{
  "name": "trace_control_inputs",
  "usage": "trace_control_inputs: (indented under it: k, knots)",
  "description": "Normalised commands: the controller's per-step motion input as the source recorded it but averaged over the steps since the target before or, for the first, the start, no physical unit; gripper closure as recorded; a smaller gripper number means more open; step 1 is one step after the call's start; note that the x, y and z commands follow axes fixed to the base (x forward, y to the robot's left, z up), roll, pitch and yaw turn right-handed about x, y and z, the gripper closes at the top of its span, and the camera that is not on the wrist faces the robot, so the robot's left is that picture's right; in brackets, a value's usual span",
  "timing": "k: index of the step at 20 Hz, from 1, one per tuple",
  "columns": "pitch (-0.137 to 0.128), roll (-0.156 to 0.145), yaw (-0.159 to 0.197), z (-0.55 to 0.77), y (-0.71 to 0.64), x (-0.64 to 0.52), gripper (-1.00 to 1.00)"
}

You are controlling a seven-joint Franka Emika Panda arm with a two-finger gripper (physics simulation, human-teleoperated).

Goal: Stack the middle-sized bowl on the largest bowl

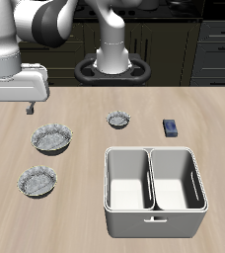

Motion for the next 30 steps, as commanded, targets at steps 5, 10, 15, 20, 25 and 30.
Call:
trace_control_inputs:
  k: [5, 10, 15, 20, 25, 30]
  knots:
    - [0.023, -0.015, -0.018, -0.25, -0.03, 0.09, -1.00]
    - [0.014, -0.015, 0.012, -0.23, -0.02, 0.09, -1.00]
    - [0.016, -0.016, -0.006, -0.19, -0.01, 0.08, -1.00]
    - [0.020, 0.004, 0.000, -0.22, 0.08, 0.09, -1.00]
    - [0.016, 0.002, 0.005, -0.24, 0.12, 0.10, -1.00]
    - [0.039, 0.013, 0.001, -0.30, 0.09, 0.09, -1.00]
